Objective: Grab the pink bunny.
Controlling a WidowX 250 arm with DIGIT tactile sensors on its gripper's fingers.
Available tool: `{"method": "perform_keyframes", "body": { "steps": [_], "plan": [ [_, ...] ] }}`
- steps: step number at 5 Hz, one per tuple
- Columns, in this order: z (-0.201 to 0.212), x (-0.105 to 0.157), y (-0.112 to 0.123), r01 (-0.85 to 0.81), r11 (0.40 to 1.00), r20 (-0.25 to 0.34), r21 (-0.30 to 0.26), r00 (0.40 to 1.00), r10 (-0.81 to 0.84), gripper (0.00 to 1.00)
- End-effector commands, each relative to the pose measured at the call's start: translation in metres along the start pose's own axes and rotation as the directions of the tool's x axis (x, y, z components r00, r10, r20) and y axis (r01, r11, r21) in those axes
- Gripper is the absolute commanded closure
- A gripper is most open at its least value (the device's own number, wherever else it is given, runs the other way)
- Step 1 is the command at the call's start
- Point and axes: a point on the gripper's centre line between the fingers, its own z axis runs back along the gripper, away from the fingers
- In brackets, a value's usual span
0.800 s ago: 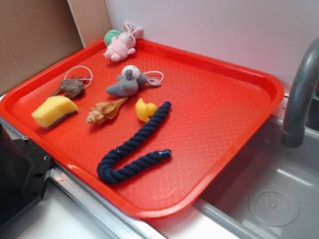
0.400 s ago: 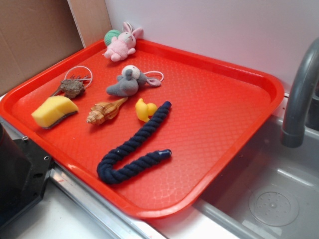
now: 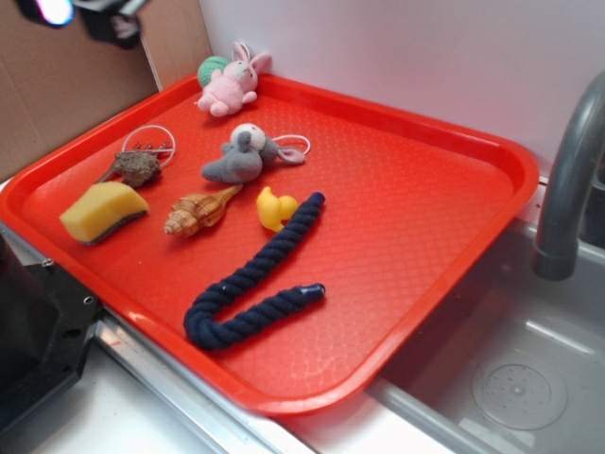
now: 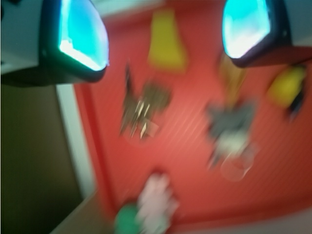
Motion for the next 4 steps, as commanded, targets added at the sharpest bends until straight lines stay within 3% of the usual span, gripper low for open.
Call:
{"method": "perform_keyframes", "body": {
  "steps": [1,4],
  "plan": [
    [-0.067,0.061,0.02,-0.059,0.998,0.052,0.039,0.997,0.057,0.0],
    [-0.098,0.099,0.012,-0.058,0.996,-0.009,-0.066,0.998,0.058,0.0]
  ]
}}
